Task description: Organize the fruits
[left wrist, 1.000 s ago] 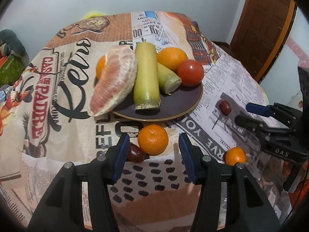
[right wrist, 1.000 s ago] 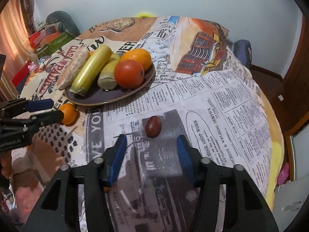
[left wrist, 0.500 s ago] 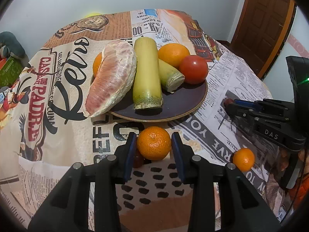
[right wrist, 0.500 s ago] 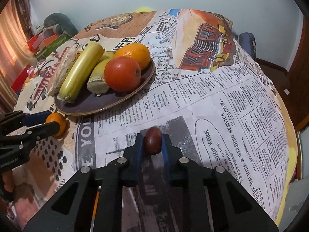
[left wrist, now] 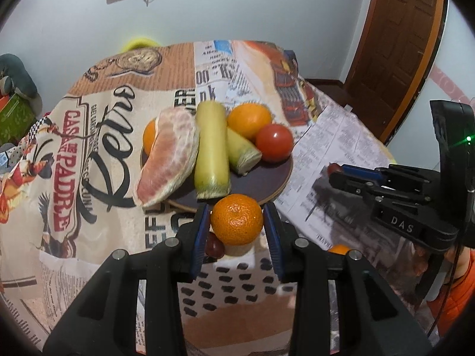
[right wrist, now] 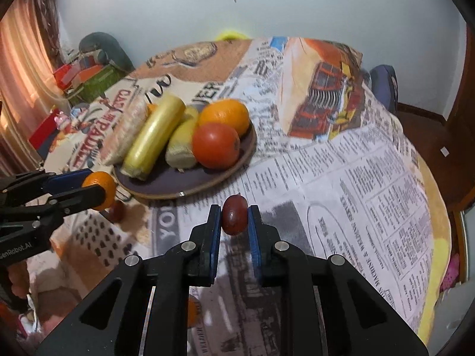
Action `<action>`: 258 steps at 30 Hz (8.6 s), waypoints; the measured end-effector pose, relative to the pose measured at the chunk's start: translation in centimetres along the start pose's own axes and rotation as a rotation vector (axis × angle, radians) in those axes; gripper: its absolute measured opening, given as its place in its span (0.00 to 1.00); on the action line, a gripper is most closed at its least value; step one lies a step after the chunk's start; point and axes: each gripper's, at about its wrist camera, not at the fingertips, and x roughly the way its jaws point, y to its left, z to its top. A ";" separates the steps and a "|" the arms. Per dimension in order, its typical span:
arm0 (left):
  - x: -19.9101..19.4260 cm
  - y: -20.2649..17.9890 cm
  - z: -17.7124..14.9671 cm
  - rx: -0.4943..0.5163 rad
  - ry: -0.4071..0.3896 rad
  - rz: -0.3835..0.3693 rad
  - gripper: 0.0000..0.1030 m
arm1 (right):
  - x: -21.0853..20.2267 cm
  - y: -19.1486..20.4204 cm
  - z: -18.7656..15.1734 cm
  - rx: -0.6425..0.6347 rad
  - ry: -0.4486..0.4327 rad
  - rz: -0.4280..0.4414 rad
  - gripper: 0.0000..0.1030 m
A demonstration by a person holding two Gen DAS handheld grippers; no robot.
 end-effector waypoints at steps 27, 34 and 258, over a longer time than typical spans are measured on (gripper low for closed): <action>3.5 0.0 3.2 0.001 0.007 -0.044 0.36 | 4.3 2.1 2.1 -0.058 0.003 0.084 0.16; 3.9 -0.1 3.0 0.010 0.007 -0.041 0.36 | 5.0 2.2 2.0 -0.064 0.017 0.091 0.16; -33.2 -3.8 -5.0 -0.005 -0.721 0.122 1.00 | -26.7 13.6 -2.2 -0.095 -0.731 -0.126 1.00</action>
